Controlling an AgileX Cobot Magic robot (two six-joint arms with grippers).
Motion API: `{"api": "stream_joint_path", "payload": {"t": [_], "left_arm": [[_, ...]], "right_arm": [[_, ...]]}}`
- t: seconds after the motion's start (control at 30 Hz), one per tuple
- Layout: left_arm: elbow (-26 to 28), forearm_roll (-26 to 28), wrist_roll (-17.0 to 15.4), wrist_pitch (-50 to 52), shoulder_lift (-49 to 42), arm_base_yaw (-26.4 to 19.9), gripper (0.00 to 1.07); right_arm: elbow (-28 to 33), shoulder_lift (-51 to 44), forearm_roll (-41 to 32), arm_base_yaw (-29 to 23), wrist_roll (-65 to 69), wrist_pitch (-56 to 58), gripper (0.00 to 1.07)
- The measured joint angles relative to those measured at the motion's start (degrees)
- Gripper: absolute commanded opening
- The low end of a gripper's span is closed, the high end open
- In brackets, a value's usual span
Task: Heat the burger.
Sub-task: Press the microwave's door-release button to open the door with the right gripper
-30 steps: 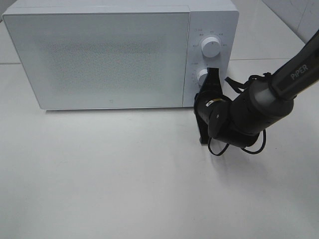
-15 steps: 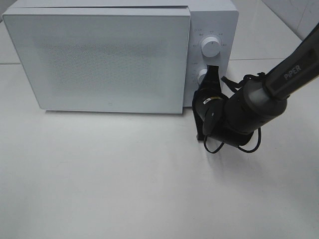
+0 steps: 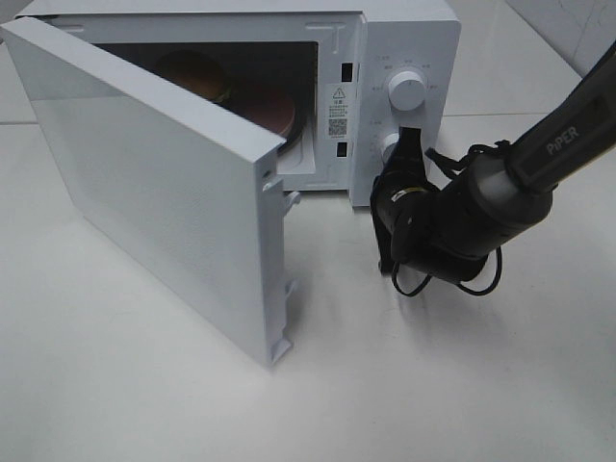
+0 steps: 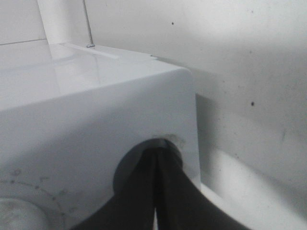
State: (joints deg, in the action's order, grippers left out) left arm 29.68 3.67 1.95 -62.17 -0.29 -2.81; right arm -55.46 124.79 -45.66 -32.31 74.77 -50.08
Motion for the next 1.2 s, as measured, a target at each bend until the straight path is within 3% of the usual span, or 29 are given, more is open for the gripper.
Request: {"api": "stream_joint_path", "payload": {"t": [0.57,1.2], "left_arm": [[0.0,0.0,0.0,0.0,0.0,0.0,0.93],[0.0,0.0,0.0,0.0,0.0,0.0,0.93]], "right_arm": [[1.7,-2.5,0.4,0.2,-0.5,2.2,0.0],[10.7,-12.9,3.2,-1.1,-5.3,10.3,0.0]]}}
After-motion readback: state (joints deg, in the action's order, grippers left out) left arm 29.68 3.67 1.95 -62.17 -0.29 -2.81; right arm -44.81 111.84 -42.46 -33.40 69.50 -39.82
